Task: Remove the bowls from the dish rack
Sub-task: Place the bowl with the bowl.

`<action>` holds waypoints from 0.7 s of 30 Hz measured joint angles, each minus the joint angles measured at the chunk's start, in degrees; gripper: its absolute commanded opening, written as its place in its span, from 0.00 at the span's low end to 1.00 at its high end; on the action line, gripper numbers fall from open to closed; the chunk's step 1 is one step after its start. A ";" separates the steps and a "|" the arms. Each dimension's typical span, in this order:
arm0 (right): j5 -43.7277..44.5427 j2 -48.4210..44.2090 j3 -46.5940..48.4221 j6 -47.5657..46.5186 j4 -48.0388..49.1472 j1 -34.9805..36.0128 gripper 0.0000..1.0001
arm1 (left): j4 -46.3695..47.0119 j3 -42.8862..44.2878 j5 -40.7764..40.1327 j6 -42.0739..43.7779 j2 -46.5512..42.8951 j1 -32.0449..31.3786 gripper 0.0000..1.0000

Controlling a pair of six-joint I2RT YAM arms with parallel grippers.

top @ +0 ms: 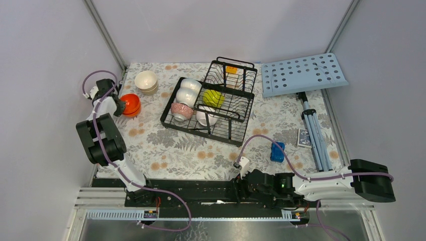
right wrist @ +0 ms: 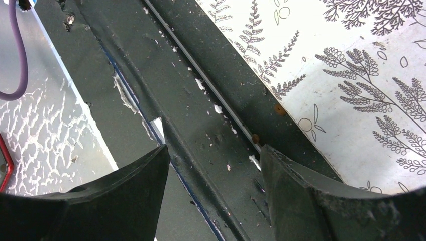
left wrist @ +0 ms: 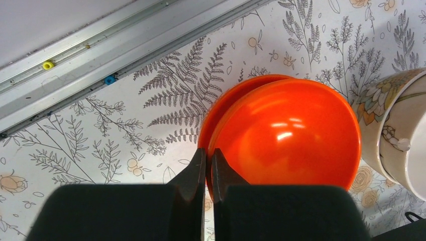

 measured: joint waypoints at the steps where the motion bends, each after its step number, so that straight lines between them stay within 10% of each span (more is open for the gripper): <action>1: 0.04 0.07 0.00 0.00 0.00 0.00 0.74 | 0.02 0.00 0.02 0.07 0.04 -0.04 0.11; 21: 0.31 0.76 0.00 0.00 0.02 0.00 0.74 | 1.07 0.00 0.07 0.46 0.22 -0.42 0.44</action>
